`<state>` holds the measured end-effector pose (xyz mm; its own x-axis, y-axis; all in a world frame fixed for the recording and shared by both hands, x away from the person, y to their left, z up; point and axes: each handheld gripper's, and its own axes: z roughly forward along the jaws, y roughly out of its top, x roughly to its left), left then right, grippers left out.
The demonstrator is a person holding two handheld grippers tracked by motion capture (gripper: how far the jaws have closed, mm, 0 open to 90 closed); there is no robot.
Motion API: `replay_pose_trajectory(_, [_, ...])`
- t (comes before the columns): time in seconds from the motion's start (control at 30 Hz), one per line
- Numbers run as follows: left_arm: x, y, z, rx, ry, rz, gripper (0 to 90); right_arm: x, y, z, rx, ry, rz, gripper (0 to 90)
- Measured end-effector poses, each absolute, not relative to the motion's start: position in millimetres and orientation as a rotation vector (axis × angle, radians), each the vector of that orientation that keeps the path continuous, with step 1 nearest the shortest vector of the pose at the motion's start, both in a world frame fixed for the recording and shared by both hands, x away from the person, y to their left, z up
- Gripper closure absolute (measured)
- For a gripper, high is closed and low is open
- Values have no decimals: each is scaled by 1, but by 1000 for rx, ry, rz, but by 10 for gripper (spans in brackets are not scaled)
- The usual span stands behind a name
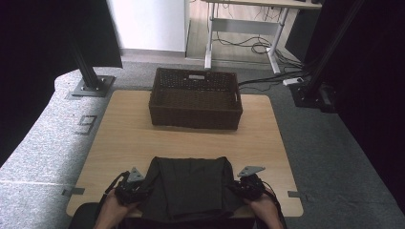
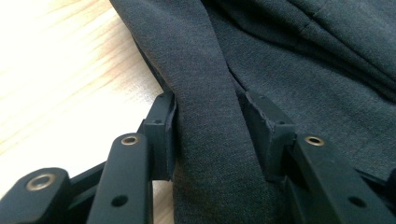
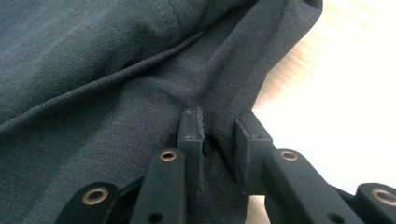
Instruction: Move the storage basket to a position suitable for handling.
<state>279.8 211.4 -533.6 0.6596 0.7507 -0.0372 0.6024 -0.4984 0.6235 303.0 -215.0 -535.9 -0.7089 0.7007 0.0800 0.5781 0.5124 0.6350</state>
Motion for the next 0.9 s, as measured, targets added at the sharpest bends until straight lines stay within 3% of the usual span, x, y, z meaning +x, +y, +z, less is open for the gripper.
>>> replay_pose_trajectory(0.23, [281,212,-532,2280,1040,284,556,299,-216,-535,1092,2577,964,727])
replay_pose_trajectory(0.3, [285,212,-530,2306,1045,274,494,301,-217,-534,1106,2592,966,670])
replay_pose_trajectory(0.33, [290,212,-528,2325,1046,294,388,302,-218,-532,1115,2588,953,605])
replay_pose_trajectory(0.4, [293,213,-525,2327,1042,307,336,304,-220,-530,1118,2579,961,574])
replay_pose_trajectory(0.43, [297,214,-523,2321,1035,312,306,307,-224,-526,1139,2552,987,517])
replay_pose_trajectory(0.53, [311,216,-512,2291,1033,306,277,311,-227,-521,1137,2520,998,457])
replay_pose_trajectory(0.67, [335,218,-498,2246,1041,294,220,324,-233,-511,1172,2425,1012,305])
replay_pose_trajectory(0.9, [373,216,-481,2210,1060,334,153,345,-238,-510,1221,2366,1014,210])
